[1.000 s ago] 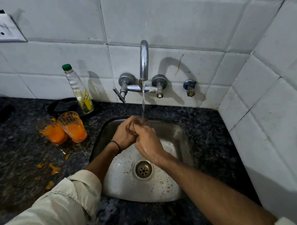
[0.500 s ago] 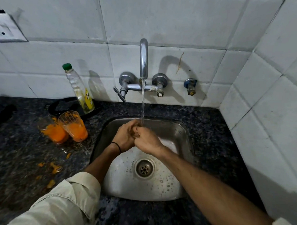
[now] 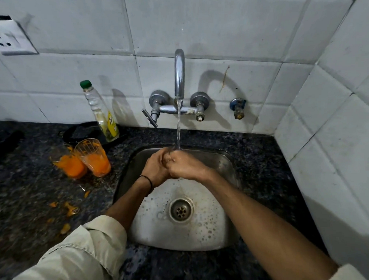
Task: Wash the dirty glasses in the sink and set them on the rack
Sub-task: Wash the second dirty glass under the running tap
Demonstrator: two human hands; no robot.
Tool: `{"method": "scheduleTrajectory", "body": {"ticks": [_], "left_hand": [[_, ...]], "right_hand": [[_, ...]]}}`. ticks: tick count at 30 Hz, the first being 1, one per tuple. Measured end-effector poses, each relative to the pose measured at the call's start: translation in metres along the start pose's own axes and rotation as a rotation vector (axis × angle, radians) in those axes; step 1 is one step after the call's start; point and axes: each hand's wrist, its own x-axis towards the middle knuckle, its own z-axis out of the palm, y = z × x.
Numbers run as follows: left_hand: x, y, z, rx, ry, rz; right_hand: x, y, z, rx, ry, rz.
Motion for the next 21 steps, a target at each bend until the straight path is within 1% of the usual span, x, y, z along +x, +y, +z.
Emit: {"method": "scheduleTrajectory", "body": {"ticks": [1, 3, 4, 5, 6, 7, 8, 9, 10, 12, 13, 14, 15, 16, 17, 18, 19, 20, 21], "left_hand": [[0.001, 0.002, -0.001, 0.085, 0.028, -0.019], [-0.001, 0.015, -0.002, 0.373, 0.073, -0.02], [-0.004, 0.025, -0.001, 0.557, 0.059, -0.01], [-0.006, 0.036, 0.002, 0.742, 0.033, -0.003], [-0.006, 0.047, 0.005, 0.907, 0.0, -0.006], [-0.006, 0.055, 0.009, 1.056, -0.028, -0.005], [-0.005, 0.059, 0.012, 1.181, -0.06, -0.015], [-0.004, 0.061, 0.013, 1.272, -0.091, -0.033], [-0.004, 0.061, 0.011, 1.324, -0.133, -0.066], [-0.004, 0.057, 0.006, 1.312, -0.226, -0.145], [-0.005, 0.056, 0.003, 1.27, -0.261, -0.174], [-0.01, 0.055, 0.0, 1.24, -0.294, -0.196], [-0.014, 0.053, -0.002, 1.234, -0.311, -0.215], [-0.016, 0.05, -0.001, 1.229, -0.32, -0.224], [-0.018, 0.046, -0.001, 1.217, -0.327, -0.23], [-0.02, 0.041, -0.002, 1.187, -0.336, -0.244], [-0.02, 0.036, -0.002, 1.123, -0.342, -0.252], [-0.02, 0.028, -0.002, 0.996, -0.361, -0.262], [-0.018, 0.02, -0.004, 0.792, -0.387, -0.271]], "right_hand": [[-0.006, 0.0, 0.004, 0.19, 0.056, -0.021], [-0.015, 0.0, 0.016, 0.543, 0.267, -0.021], [-0.015, 0.002, 0.026, 0.685, 0.41, 0.035], [-0.012, 0.004, 0.035, 0.836, 0.544, 0.132], [-0.01, 0.004, 0.042, 1.012, 0.643, 0.259], [-0.005, 0.006, 0.047, 1.211, 0.665, 0.396], [-0.001, 0.008, 0.05, 1.384, 0.611, 0.495], [0.002, 0.009, 0.053, 1.519, 0.518, 0.553], [0.001, 0.007, 0.055, 1.594, 0.446, 0.567], [0.004, 0.009, 0.065, 1.516, 0.415, 0.594], [0.007, 0.012, 0.067, 1.409, 0.431, 0.624], [0.01, 0.015, 0.07, 1.234, 0.465, 0.643], [0.013, 0.018, 0.071, 1.027, 0.462, 0.665], [0.013, 0.019, 0.07, 0.878, 0.426, 0.669], [0.015, 0.024, 0.07, 0.801, 0.369, 0.685], [0.015, 0.025, 0.067, 0.784, 0.328, 0.694], [0.012, 0.024, 0.062, 0.781, 0.3, 0.698], [0.009, 0.023, 0.057, 0.761, 0.286, 0.677], [0.006, 0.02, 0.051, 0.686, 0.281, 0.636]]}}
